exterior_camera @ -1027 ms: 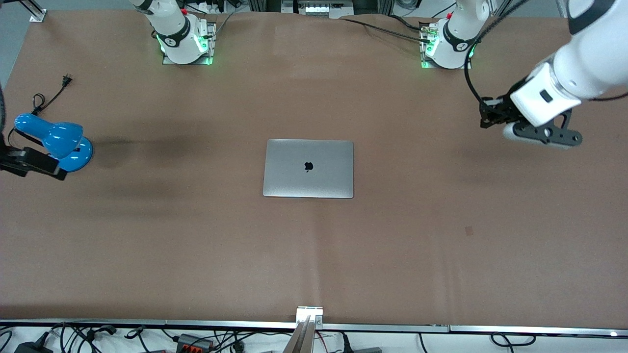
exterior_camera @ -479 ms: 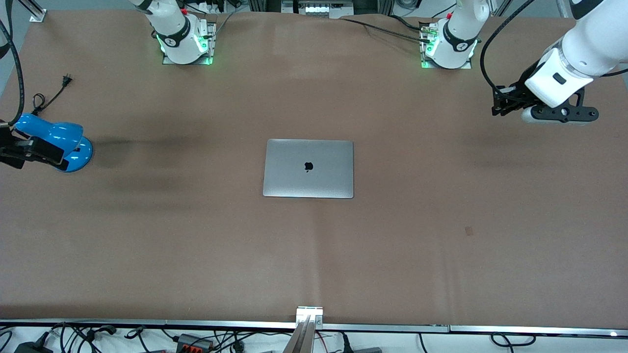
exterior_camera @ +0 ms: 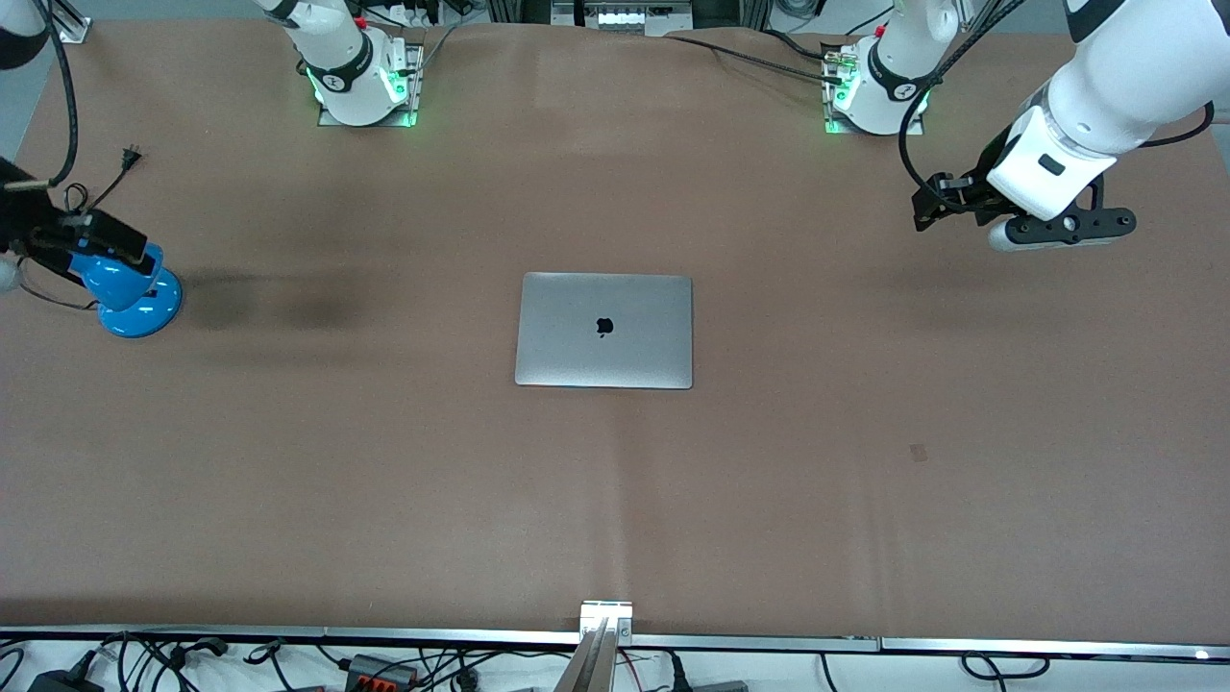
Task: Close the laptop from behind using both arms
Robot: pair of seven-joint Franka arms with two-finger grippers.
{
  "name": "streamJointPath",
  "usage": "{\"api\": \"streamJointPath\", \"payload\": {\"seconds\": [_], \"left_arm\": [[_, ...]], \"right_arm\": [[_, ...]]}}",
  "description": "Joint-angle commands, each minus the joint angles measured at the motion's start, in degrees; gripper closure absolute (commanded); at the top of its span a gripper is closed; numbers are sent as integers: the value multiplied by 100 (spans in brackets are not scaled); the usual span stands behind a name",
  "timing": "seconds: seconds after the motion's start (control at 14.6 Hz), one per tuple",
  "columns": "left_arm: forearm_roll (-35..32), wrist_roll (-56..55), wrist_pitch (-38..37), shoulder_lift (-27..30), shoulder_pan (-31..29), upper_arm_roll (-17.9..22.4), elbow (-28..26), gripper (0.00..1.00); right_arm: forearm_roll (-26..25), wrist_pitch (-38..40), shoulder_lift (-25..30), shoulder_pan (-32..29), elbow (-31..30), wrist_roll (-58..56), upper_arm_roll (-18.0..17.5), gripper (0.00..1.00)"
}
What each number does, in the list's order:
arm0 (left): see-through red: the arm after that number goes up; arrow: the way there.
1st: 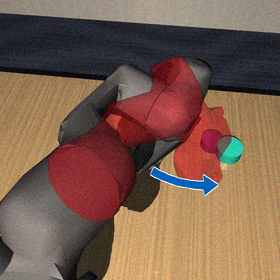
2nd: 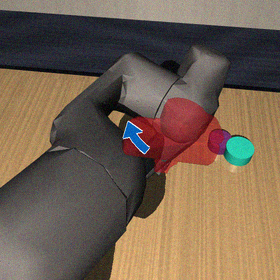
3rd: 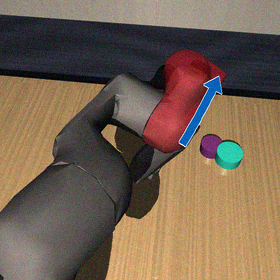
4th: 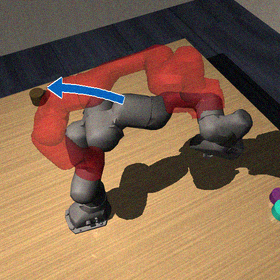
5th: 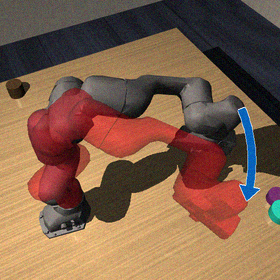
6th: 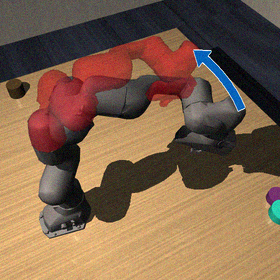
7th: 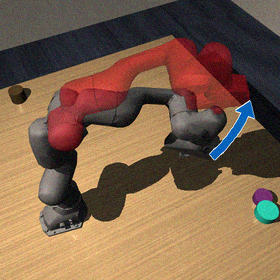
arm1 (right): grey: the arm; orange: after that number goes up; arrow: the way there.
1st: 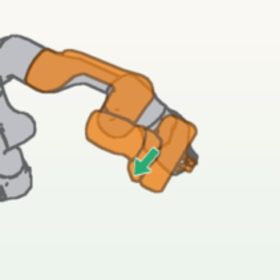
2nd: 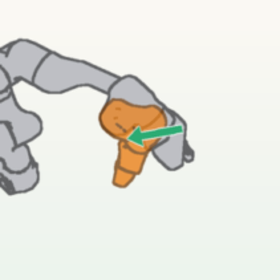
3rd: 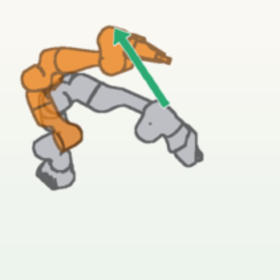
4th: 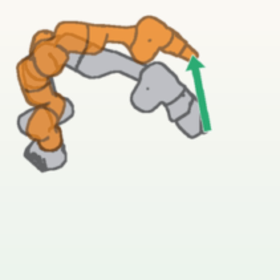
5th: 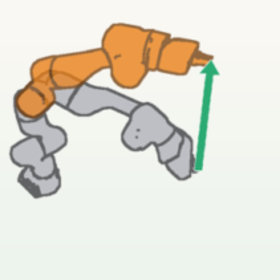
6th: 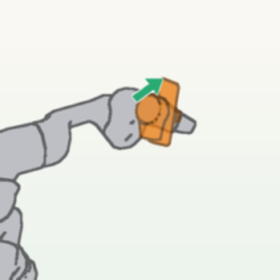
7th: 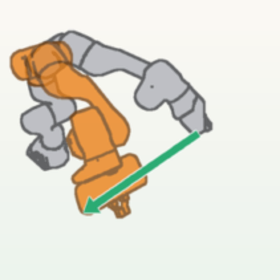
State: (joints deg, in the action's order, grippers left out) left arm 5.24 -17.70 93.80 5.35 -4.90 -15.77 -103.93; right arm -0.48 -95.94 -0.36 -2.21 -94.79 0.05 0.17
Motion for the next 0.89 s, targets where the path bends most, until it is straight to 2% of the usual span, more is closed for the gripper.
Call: {"api": "streamJointPath", "payload": {"seconds": [0.0, 0.82], "left_arm": [[-146, -50, -28, -69, -20, -5, 136, 0], [-128, 161, -11, -78, -64, 4, 127, 0]], "right_arm": [[-84, -136, 309, -86, -400, -49, -105, 0], [-48, -109, 344, -69, -365, -58, -131, 0]]}}
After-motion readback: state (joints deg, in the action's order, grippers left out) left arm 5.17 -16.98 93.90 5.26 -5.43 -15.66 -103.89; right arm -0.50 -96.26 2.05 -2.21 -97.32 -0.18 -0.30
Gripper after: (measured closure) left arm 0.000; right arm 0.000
